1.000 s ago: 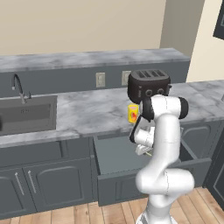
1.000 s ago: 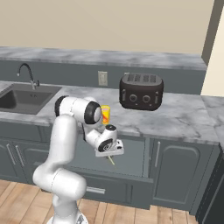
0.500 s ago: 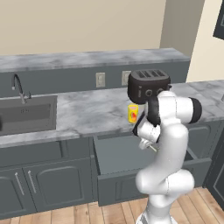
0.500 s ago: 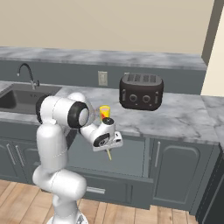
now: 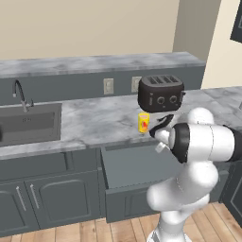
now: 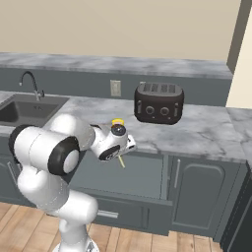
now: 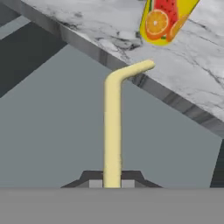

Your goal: Pick up the straw from the right drawer and put it inside the smoothie cup.

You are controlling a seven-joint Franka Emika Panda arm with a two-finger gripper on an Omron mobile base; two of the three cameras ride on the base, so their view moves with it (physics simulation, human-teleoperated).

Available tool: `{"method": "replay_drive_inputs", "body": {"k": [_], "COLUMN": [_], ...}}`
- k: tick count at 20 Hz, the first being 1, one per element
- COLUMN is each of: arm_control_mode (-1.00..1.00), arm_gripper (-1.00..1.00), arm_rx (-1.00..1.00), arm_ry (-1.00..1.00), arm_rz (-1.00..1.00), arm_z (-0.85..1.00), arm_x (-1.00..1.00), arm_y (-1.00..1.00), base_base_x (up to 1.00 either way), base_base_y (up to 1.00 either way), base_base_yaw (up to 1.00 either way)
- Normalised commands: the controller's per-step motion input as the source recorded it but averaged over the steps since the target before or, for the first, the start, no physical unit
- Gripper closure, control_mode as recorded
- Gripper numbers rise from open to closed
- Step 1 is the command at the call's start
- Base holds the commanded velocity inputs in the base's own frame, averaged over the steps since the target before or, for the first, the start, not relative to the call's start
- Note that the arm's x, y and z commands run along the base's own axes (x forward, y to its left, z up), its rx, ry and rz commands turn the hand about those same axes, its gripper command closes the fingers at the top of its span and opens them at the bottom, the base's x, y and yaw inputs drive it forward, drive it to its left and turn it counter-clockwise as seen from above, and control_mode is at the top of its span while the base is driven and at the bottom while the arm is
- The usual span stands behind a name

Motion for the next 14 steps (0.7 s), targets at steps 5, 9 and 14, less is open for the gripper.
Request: {"method": "replay_drive_inputs", "body": {"k": [5,9,14], "arm_control_mode": [-1.0,-1.0,-1.0], "arm_gripper": [1.0,1.0,1.0], "arm_rx": [0.0,0.01,0.05], "arm_ry": [-0.16,-0.18,-0.12], "arm_rz": [0.17,0.18,0.13], "arm_z": [0.98,0.86,0.84], "arm_x": [-0.12,-0.02,0.0], "arm_y": [0.0,0.0,0.01], "base_base_x": [0.0,0.0,0.0], "base_base_y": [0.0,0.0,0.0], "base_base_yaw": [0.0,0.0,0.0]}}
